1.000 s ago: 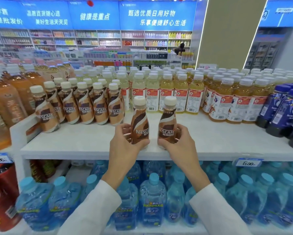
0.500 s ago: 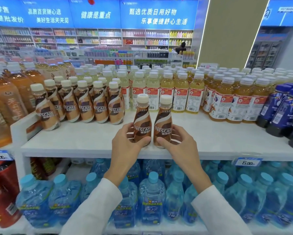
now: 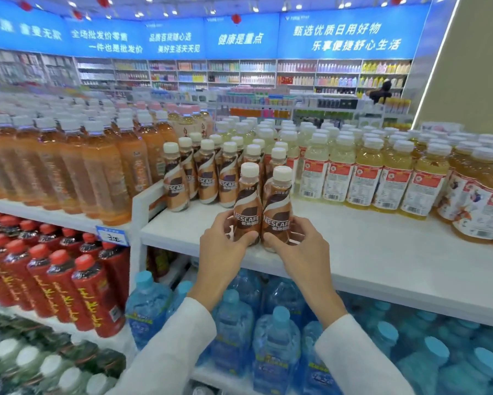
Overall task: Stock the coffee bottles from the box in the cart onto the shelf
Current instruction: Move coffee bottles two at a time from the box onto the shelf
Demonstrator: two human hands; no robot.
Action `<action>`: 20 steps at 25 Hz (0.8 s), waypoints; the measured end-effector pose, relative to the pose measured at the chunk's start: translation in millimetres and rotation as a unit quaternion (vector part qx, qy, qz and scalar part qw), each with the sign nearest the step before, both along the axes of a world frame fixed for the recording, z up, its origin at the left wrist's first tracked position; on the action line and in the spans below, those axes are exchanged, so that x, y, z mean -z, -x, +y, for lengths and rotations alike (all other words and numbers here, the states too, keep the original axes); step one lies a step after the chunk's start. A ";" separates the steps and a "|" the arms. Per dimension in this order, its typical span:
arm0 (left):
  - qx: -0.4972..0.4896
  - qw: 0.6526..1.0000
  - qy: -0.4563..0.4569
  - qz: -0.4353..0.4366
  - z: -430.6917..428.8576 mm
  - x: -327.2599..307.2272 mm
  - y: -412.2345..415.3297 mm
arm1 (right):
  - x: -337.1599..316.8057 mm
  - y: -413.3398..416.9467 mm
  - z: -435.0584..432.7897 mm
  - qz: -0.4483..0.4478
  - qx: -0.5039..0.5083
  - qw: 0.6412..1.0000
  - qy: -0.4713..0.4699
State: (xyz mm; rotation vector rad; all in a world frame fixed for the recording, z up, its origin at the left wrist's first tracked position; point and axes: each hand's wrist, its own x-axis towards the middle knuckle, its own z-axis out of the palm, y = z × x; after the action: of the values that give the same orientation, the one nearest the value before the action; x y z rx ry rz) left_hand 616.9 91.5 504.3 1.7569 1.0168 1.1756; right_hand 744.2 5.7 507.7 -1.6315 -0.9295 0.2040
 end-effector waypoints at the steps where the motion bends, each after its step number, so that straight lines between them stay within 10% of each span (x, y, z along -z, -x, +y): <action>1: -0.018 1.000 0.004 -0.005 13.2 -0.3 12.5 | -0.4 11.8 17.7 -0.001 -0.009 1.000 -0.001; 20: -0.146 0.989 -0.005 0.020 116.8 0.7 27.3 | 1.8 58.2 152.7 -0.044 0.023 0.998 0.026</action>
State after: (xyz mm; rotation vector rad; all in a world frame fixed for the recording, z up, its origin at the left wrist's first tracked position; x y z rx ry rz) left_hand 589.6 208.4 503.7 1.6843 1.3279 1.3294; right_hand 686.0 158.3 505.9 -1.7196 -0.9586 0.1264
